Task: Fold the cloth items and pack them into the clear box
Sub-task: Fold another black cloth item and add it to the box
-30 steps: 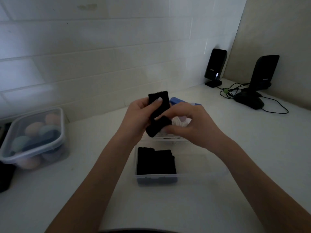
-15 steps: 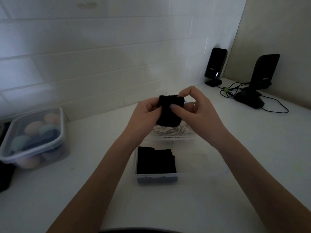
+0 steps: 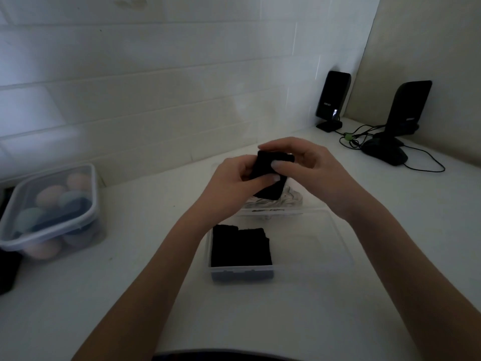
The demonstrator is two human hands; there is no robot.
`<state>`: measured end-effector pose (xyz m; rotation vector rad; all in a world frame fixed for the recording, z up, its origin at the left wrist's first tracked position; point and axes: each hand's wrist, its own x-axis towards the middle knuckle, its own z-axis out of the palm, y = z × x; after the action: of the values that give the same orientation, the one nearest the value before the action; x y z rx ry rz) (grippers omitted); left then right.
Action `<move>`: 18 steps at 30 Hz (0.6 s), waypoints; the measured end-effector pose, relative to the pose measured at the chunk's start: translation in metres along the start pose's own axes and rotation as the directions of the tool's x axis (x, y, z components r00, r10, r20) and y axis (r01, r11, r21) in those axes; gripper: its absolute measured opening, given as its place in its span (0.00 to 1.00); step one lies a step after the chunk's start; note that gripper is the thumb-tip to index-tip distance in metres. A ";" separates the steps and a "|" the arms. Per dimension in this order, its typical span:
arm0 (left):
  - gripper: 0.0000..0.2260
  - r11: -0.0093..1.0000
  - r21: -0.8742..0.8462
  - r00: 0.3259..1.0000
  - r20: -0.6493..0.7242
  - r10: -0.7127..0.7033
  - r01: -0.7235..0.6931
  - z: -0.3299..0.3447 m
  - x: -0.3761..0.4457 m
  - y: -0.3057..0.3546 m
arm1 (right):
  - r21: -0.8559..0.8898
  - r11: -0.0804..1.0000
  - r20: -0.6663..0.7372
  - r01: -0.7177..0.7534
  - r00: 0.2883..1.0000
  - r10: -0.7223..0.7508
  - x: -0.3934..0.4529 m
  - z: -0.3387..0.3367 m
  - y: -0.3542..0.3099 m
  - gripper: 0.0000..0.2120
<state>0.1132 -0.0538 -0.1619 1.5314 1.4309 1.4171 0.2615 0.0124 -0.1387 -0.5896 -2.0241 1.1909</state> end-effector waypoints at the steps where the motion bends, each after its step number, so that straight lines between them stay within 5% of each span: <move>1: 0.13 1.000 0.022 1.000 0.011 0.000 -0.001 0.000 0.000 0.001 | 0.022 1.000 0.018 0.012 1.000 -0.012 0.000 -0.001 -0.001 0.13; 7: 0.01 0.992 0.125 0.998 0.062 0.022 -0.030 0.002 -0.004 0.006 | 0.012 0.995 -0.048 0.099 0.994 -0.098 0.000 -0.003 -0.003 0.07; 13: 0.08 0.976 0.189 0.991 -0.057 0.122 -0.109 0.000 -0.006 0.008 | 0.034 0.999 0.020 0.012 1.000 -0.013 -0.015 -0.014 -0.009 0.08; 18: 0.16 0.853 0.466 0.943 -0.102 0.317 -0.236 -0.001 -0.007 0.005 | -0.217 0.972 0.182 -0.090 0.975 0.131 -0.046 -0.011 -0.001 0.08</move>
<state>0.1145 -0.0615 -0.1589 2.0121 1.7950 1.4857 0.2998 -0.0135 -0.1504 -0.7197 -2.3282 1.1468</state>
